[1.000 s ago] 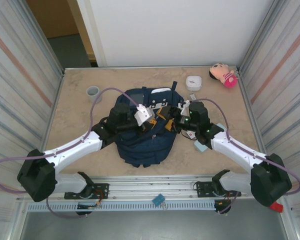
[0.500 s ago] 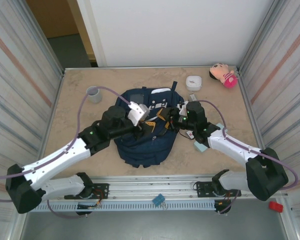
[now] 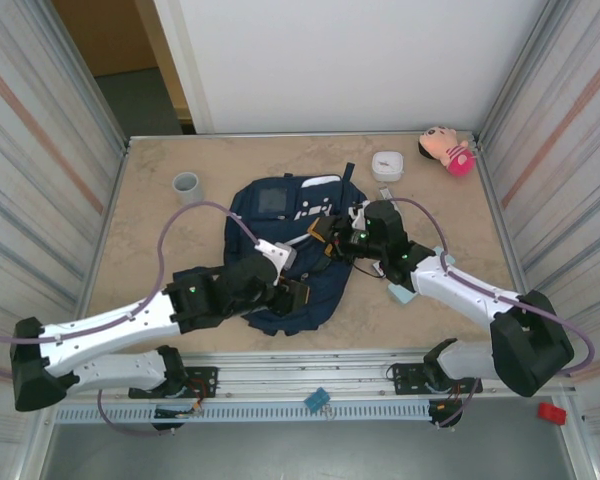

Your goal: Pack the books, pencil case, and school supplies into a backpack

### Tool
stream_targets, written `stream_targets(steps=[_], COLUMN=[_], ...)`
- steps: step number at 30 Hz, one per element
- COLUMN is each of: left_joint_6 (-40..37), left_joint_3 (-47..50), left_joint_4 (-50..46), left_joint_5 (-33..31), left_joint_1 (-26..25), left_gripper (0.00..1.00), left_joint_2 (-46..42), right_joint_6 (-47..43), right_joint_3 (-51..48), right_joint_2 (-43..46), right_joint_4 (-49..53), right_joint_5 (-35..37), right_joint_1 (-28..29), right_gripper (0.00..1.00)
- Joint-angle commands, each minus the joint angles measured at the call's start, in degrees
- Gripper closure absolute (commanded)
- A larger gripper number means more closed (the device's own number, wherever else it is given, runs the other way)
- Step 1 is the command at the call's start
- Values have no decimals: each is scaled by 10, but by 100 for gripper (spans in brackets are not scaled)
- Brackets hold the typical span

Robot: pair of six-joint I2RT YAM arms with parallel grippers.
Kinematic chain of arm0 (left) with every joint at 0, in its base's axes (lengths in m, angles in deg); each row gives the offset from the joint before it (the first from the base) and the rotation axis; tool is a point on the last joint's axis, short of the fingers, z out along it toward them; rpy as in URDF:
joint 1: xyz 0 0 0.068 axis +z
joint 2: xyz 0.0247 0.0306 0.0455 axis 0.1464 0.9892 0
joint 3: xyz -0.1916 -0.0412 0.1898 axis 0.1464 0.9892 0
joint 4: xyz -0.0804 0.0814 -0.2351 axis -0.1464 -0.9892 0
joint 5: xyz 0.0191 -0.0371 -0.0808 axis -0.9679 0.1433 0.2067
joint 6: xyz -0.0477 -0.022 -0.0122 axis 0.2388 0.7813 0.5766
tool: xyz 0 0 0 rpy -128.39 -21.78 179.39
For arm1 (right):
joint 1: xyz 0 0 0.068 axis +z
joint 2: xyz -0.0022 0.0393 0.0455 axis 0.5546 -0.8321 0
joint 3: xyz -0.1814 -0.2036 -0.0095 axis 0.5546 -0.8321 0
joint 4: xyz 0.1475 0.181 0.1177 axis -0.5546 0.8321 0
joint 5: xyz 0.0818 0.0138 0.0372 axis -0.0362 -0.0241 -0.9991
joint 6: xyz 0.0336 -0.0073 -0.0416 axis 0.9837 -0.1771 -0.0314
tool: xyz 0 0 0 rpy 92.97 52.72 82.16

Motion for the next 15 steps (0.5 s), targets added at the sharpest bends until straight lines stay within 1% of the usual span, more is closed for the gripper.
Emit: stream_targets(steps=[1,8,12,15], left_joint_6=[47,51,55,47], left_joint_3=[-14,-19,-15,-10], left_joint_4=[-15,-4,-7,12], left_joint_5=[-50,-42,-78,-98], left_joint_1=[-3,-3,-2,-1], left_gripper=[48,49,51,57], left_joint_2=[24,72,78,78], right_joint_6=[-19,-23,-24,-25], right_joint_3=[32,42,39,39], right_joint_2=[-5,-7,-2,0], right_joint_4=[-22,-17,-16,-16], right_joint_5=[-1,-5,-4,-6], right_joint_1=[11,17,18,17], right_gripper=[61,62,64,66])
